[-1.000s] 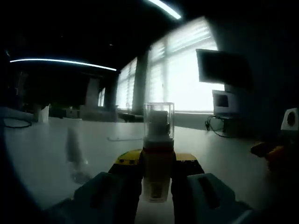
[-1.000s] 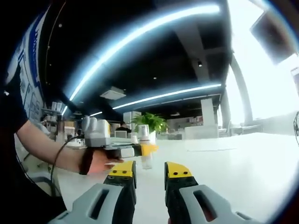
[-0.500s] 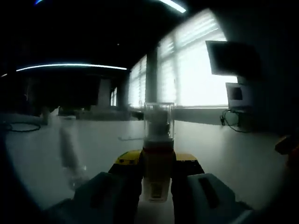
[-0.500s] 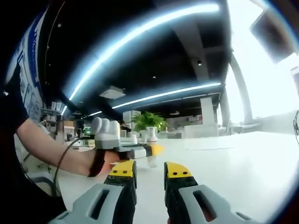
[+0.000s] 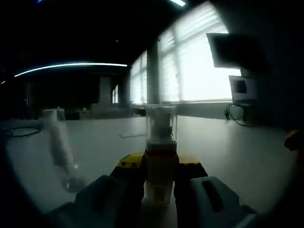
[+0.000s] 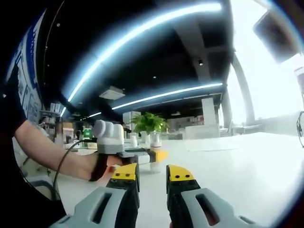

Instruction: Clamp pump bottle remove cover press pump head put on cover

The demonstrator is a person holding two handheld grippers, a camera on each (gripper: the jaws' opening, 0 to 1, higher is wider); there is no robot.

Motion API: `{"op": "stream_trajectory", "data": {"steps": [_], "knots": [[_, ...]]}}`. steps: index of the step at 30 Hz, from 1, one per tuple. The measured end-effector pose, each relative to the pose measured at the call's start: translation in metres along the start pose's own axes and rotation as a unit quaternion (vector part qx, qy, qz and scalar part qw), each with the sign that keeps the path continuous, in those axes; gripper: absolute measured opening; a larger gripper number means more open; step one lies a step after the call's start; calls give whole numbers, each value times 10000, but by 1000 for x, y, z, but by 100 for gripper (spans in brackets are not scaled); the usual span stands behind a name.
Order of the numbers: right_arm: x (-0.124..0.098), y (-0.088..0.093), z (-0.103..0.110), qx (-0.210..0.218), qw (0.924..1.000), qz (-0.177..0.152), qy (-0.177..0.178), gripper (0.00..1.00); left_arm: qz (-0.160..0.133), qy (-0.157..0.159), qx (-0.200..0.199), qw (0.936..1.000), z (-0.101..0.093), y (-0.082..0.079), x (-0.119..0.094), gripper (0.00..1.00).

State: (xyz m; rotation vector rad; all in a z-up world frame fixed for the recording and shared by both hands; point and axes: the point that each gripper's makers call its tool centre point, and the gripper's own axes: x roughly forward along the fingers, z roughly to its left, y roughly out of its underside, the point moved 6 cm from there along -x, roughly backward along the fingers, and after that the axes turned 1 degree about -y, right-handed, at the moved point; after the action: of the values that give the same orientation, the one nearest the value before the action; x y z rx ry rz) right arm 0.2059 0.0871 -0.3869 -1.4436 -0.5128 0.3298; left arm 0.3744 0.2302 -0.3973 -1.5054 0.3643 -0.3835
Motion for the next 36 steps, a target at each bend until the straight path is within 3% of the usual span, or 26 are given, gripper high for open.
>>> {"op": "stream_trajectory", "data": {"steps": [15, 32, 36], "knots": [[0, -1, -1, 12, 10000, -36, 7, 17, 104, 156, 181, 9997, -2, 4, 4, 14], [0, 0, -2, -23, 10000, -25, 1, 17, -20, 335, -40, 9994, 1, -1, -2, 24], [0, 0, -2, -31, 10000, -13, -11, 17, -121, 358, -242, 9990, 6, -6, -5, 25]]}}
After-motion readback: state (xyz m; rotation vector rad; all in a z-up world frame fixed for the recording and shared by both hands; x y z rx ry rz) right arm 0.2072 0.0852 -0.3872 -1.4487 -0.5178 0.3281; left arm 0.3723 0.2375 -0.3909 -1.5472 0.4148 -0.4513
